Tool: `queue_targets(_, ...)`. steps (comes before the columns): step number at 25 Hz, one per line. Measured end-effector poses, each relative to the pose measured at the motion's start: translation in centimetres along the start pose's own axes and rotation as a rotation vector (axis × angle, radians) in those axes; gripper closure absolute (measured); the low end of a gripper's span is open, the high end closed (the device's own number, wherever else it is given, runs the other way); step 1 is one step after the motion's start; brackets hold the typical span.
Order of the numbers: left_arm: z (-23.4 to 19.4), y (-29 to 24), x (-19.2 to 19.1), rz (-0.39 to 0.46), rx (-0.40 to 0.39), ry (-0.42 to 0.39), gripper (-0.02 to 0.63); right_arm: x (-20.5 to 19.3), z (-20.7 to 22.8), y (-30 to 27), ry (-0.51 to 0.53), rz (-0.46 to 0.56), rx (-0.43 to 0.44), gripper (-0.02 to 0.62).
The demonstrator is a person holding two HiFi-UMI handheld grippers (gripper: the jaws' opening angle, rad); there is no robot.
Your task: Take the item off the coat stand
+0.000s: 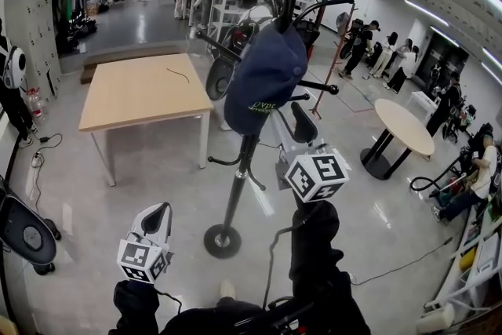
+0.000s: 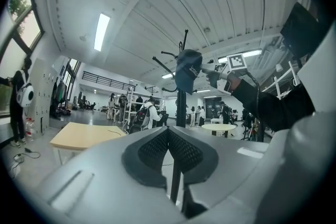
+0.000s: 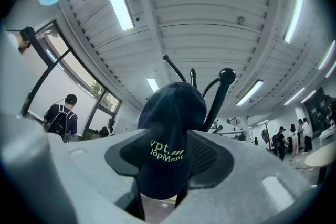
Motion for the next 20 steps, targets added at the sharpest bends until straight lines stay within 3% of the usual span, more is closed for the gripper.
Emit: queue_targets(20, -1.4, 0.6, 1.0, 0.007, 0.053, 0.007, 0.603, 2.8, 1.0, -2.8, 0.036, 0.020, 0.005, 0.399)
Point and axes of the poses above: the fingertips, and each gripper's own axes: y backward along the fingers, z to its right, x out of its top, the point moved 1 cm from there along y, backward along the fingers, and after that the axes turned 10 degrees about -z, right-handed, at the moved point
